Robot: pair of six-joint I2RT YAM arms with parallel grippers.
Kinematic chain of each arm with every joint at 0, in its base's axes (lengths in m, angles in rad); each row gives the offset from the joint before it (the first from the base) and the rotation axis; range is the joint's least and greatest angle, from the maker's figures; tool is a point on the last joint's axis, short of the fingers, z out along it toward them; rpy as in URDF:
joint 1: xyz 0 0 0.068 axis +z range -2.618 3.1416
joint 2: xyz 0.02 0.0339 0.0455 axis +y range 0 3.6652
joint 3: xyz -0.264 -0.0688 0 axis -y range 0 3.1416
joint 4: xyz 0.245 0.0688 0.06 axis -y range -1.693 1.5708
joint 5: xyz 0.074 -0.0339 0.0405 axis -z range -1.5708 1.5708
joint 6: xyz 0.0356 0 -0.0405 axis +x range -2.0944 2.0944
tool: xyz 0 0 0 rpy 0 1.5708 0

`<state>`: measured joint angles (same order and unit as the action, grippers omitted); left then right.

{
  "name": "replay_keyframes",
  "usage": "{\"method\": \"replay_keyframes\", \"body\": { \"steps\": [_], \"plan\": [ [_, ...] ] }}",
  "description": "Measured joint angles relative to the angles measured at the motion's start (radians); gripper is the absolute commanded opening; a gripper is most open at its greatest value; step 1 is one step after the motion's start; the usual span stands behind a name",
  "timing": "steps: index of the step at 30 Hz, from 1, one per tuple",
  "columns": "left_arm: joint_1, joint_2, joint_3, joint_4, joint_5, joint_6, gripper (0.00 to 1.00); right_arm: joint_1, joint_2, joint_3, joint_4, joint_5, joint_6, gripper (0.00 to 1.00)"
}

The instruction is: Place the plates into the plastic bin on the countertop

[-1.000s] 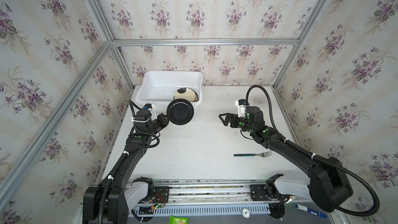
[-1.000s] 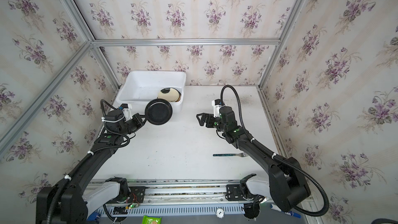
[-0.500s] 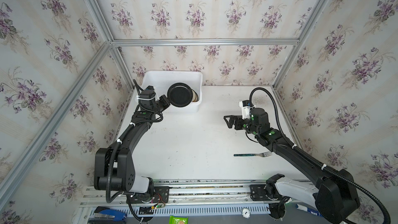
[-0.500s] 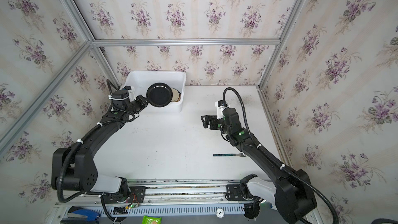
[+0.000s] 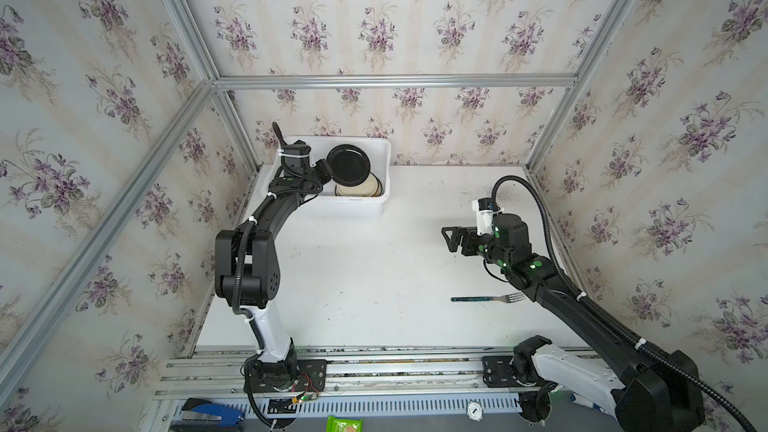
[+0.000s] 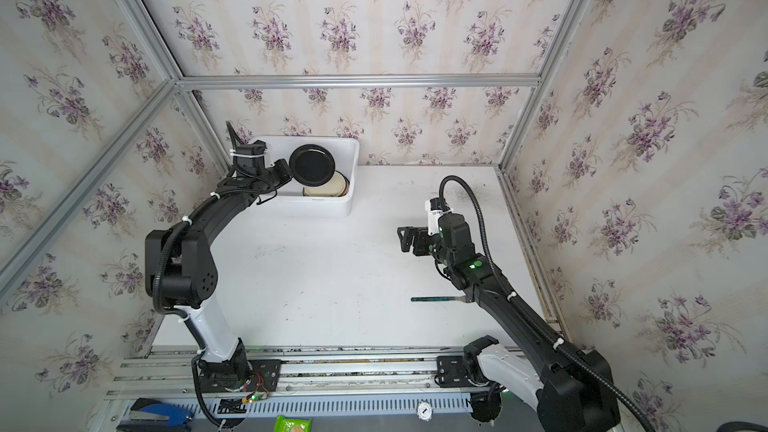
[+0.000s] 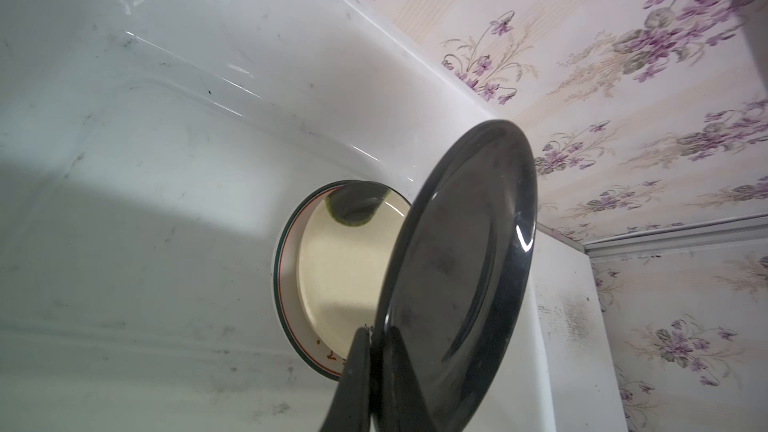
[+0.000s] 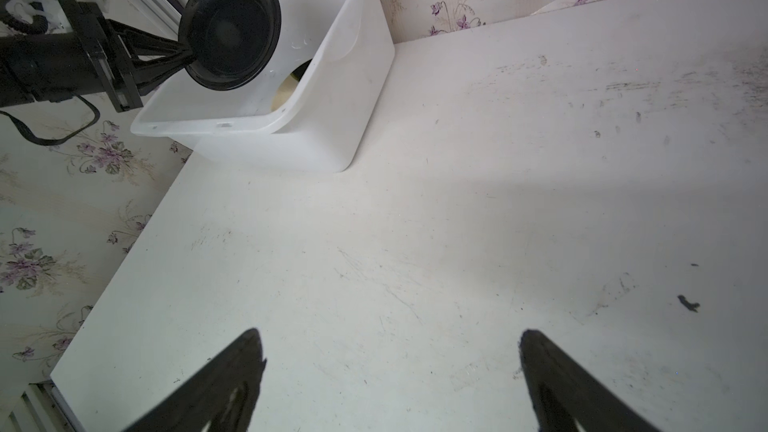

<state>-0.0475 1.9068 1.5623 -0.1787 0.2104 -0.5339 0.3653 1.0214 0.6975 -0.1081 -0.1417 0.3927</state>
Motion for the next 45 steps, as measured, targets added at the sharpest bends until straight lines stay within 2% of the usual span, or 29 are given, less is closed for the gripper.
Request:
{"method": "replay_keyframes", "body": {
  "steps": [10,15,20,23,27,30,31,32,33,45],
  "plan": [
    [-0.049,0.108,0.138,-0.16,-0.104,0.091,0.0,-0.042,-0.013,-0.006,-0.037,0.015,0.0,0.99],
    [-0.082,0.205,0.288,-0.266,-0.178,0.143,0.0,-0.063,-0.007,-0.006,-0.056,0.015,0.012,0.99],
    [-0.109,0.275,0.388,-0.341,-0.194,0.177,0.0,-0.093,0.011,-0.005,-0.066,0.014,0.036,0.99],
    [-0.106,0.283,0.395,-0.367,-0.2,0.181,0.05,-0.108,0.024,-0.005,-0.068,0.006,0.056,0.99],
    [-0.103,0.283,0.396,-0.378,-0.222,0.195,0.2,-0.119,0.05,0.01,-0.08,-0.007,0.072,0.99],
    [-0.106,0.279,0.396,-0.387,-0.22,0.21,0.41,-0.124,0.071,0.029,-0.084,-0.016,0.082,0.99],
    [-0.106,0.276,0.396,-0.389,-0.22,0.214,0.52,-0.125,0.077,0.034,-0.085,-0.019,0.083,0.99],
    [-0.108,0.272,0.396,-0.389,-0.219,0.22,0.95,-0.126,0.081,0.037,-0.085,-0.019,0.089,0.99],
    [-0.108,0.267,0.396,-0.389,-0.216,0.225,1.0,-0.126,0.084,0.041,-0.09,-0.019,0.092,0.99],
    [-0.11,0.144,0.337,-0.388,-0.229,0.269,1.0,-0.136,0.079,0.042,-0.106,-0.01,0.131,0.99]
  ]
}}
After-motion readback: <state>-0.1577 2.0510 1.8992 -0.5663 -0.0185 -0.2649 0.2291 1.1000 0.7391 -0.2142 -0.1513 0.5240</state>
